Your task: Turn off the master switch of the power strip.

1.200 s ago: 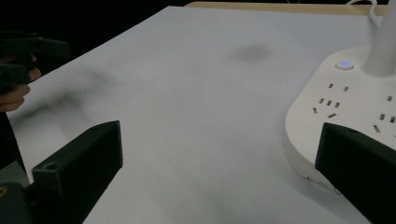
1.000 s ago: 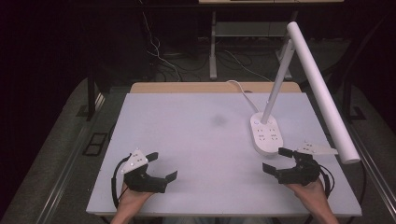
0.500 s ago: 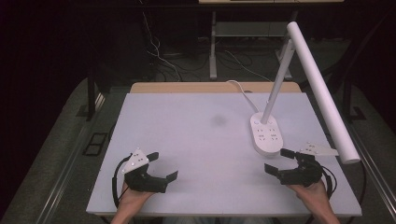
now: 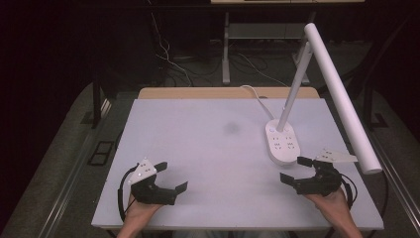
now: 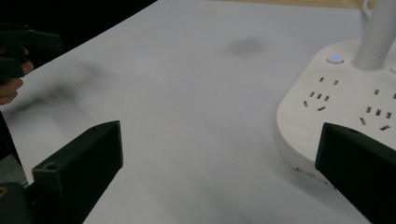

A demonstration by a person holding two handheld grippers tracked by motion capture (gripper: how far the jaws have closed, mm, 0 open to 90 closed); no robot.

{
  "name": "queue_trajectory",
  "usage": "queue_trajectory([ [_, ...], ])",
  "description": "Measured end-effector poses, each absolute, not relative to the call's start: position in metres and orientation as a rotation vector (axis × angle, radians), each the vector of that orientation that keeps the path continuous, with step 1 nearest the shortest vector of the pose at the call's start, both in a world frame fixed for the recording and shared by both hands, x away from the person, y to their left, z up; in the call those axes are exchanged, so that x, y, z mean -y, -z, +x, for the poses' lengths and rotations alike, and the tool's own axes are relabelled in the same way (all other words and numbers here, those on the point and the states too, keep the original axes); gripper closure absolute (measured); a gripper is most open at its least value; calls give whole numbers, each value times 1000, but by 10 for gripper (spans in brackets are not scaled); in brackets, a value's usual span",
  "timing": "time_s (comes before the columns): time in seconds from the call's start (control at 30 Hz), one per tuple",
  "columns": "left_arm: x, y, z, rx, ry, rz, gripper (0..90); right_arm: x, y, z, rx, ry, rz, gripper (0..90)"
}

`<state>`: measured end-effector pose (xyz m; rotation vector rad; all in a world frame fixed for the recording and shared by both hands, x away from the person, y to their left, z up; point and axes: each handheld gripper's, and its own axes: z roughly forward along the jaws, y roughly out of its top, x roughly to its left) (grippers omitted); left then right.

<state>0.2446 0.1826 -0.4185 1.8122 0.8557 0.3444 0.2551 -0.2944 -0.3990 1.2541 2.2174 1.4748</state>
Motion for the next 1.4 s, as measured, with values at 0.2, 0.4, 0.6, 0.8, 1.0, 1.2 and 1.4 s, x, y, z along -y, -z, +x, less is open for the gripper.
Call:
queue_trajectory([
  [0.2, -182, 419, 244, -858, -342, 1816, 0, 293, 395, 259, -2232, -1451, 1233, 1],
  [0.4, -182, 419, 244, -856, -341, 1819, 0, 291, 391, 264, -2246, -1427, 1201, 2],
  [0.6, -183, 419, 245, -855, -339, 1820, 0, 289, 385, 270, -2259, -1409, 1189, 1],
  [0.8, -183, 419, 244, -857, -339, 1818, 0, 287, 379, 276, -2271, -1394, 1178, 2],
  [1.0, -184, 419, 244, -856, -339, 1818, 0, 285, 374, 282, -2285, -1377, 1161, 2],
  [1.2, -184, 419, 244, -858, -339, 1814, 0, 284, 372, 287, -2298, -1372, 1163, 1],
  [1.4, -184, 419, 244, -859, -341, 1814, 0, 283, 370, 293, -2307, -1365, 1164, 2],
])
